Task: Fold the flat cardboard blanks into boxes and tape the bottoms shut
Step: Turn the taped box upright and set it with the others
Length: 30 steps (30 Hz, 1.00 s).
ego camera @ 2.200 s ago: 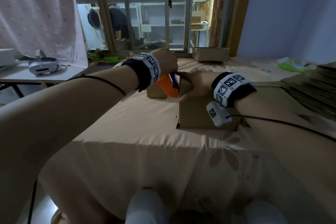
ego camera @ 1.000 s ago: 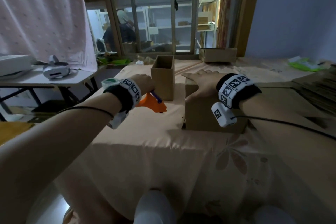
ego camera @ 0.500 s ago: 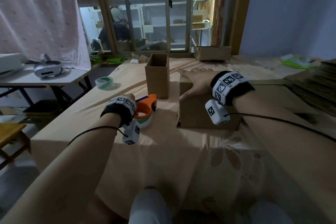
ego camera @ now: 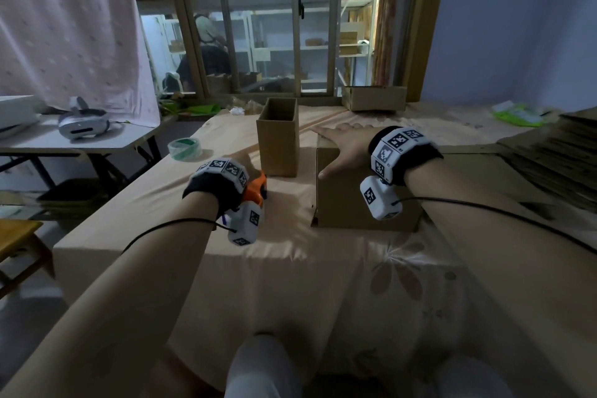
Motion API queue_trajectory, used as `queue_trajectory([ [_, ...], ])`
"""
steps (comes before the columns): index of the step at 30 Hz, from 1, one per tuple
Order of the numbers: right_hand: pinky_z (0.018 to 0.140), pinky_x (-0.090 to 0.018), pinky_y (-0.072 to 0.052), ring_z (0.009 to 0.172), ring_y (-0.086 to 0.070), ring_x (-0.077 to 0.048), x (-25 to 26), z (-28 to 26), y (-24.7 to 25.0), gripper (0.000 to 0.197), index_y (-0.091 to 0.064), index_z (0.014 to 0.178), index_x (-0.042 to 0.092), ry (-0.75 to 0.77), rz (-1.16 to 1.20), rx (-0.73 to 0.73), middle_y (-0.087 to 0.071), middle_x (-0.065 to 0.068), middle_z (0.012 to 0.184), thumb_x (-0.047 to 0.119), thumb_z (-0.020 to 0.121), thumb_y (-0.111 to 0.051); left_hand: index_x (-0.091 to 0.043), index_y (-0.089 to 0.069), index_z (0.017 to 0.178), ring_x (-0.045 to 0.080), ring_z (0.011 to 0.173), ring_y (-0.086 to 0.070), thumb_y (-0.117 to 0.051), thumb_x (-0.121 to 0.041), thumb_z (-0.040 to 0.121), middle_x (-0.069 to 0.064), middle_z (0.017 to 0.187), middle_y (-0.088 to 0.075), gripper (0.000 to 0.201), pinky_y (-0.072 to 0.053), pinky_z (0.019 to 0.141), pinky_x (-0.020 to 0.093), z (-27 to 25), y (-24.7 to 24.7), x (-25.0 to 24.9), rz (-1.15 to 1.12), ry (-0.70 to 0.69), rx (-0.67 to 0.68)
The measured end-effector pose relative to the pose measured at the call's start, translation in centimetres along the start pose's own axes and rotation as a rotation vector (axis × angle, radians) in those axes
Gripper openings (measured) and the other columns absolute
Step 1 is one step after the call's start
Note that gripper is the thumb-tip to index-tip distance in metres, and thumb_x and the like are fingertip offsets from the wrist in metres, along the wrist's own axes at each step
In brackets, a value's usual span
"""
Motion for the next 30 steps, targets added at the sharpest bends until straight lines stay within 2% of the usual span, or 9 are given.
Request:
queue_trajectory([
  [2,0.116,-0.054,-0.018,0.148,-0.01,-0.036,0.2,-0.2,0.1,0.115,0.005,0.153,0.043,0.003,0.019,0.006,-0.005,-0.01,0.163,0.074,0.068,-0.067,-0.006,-0.052,0.129,0.029,0.11,-0.055,-0.058,-0.029,0.09,0.015,0.118,-0.059,0.046,-0.045,0.094,0.031,4.2,-0.4,-0.5,-0.008,-0.055,-0.021],
  [9,0.105,-0.031,-0.031,0.141,-0.034,-0.024,-1.3,-2.3,4.9,0.099,-0.025,0.153,0.028,0.054,0.38,-0.177,-0.032,0.0,0.157,0.053,0.073,-0.077,-0.005,-0.052,0.129,0.031,0.12,-0.051,-0.048,-0.008,0.095,0.015,0.133,-0.053,0.035,-0.041,0.098,0.034,-0.3,3.4,-7.8,-0.161,-0.318,-0.192],
  [15,0.089,-0.037,-0.053,0.108,-0.06,-0.023,-7.6,-4.4,9.3,0.092,-0.036,0.146,0.023,-0.145,1.05,-0.418,-0.055,0.0,0.13,0.063,0.071,-0.073,-0.002,-0.051,0.13,0.035,0.117,-0.055,-0.051,-0.002,0.092,0.021,0.128,-0.057,0.039,-0.046,0.092,0.037,-1.0,3.9,-7.1,-0.47,-0.35,-0.232],
  [17,0.09,-0.041,-0.055,0.099,-0.066,-0.023,-8.5,-4.5,7.6,0.094,-0.047,0.131,0.019,-0.227,1.238,-0.367,-0.065,-0.004,0.117,0.073,0.059,-0.075,-0.006,-0.045,0.136,0.036,0.118,-0.055,-0.046,-0.003,0.095,0.018,0.132,-0.055,0.041,-0.05,0.085,0.032,-0.9,2.9,-7.2,-0.624,-0.315,-0.139],
  [20,0.085,-0.048,-0.057,0.095,-0.07,-0.029,-10.6,-2.3,4.5,0.128,-0.05,0.133,0.014,-0.291,1.413,-0.372,-0.069,-0.009,0.114,0.085,0.029,-0.075,-0.02,-0.04,0.137,0.041,0.103,-0.059,-0.037,-0.007,0.098,0.016,0.121,-0.058,0.041,-0.056,0.076,0.044,-0.9,0.9,-7.7,-0.725,-0.276,0.038],
  [23,0.09,-0.049,-0.054,0.102,-0.066,-0.032,-11.9,-1.4,1.7,0.142,-0.044,0.138,0.013,-0.39,1.404,-0.379,-0.064,-0.009,0.123,0.097,0.025,-0.061,-0.02,-0.045,0.135,0.035,0.087,-0.061,-0.034,-0.011,0.101,0.017,0.113,-0.059,0.037,-0.054,0.063,0.038,-0.7,1.7,-7.3,-0.824,-0.291,-0.016],
  [25,0.099,-0.048,-0.048,0.113,-0.059,-0.034,-12.2,-1.2,0.4,0.148,-0.04,0.143,0.01,-0.453,1.325,-0.363,-0.056,-0.008,0.133,0.103,0.028,-0.044,-0.009,-0.053,0.127,0.024,0.076,-0.059,-0.04,0.0,0.097,0.015,0.107,-0.06,0.034,-0.051,0.061,0.032,-0.7,2.3,-7.2,-0.834,-0.325,-0.07],
  [27,0.105,-0.047,-0.042,0.123,-0.052,-0.034,-11.1,-2.0,0.0,0.142,-0.033,0.147,0.007,-0.48,1.261,-0.348,-0.049,-0.008,0.143,0.101,0.04,-0.038,-0.007,-0.063,0.097,0.023,0.073,-0.057,-0.046,0.005,0.093,0.012,0.094,-0.062,0.022,-0.05,0.061,0.029,-0.6,2.3,-6.9,-0.787,-0.333,-0.075],
  [30,0.103,-0.044,-0.043,0.128,-0.047,-0.034,-10.2,-2.3,-0.1,0.1,-0.026,0.15,0.004,-0.493,1.048,-0.336,-0.041,-0.014,0.149,0.075,0.082,-0.041,-0.014,-0.061,0.081,0.029,0.076,-0.06,-0.047,0.006,0.09,0.011,0.08,-0.062,0.026,-0.052,0.06,0.033,0.4,1.6,-5.7,-0.735,-0.281,-0.044],
])
Point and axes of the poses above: each hand's wrist, its own z-axis towards the middle knuckle, its own y-axis out of the back of the hand, x = y × z, the point moved 10 cm from there along z, towards the middle knuckle
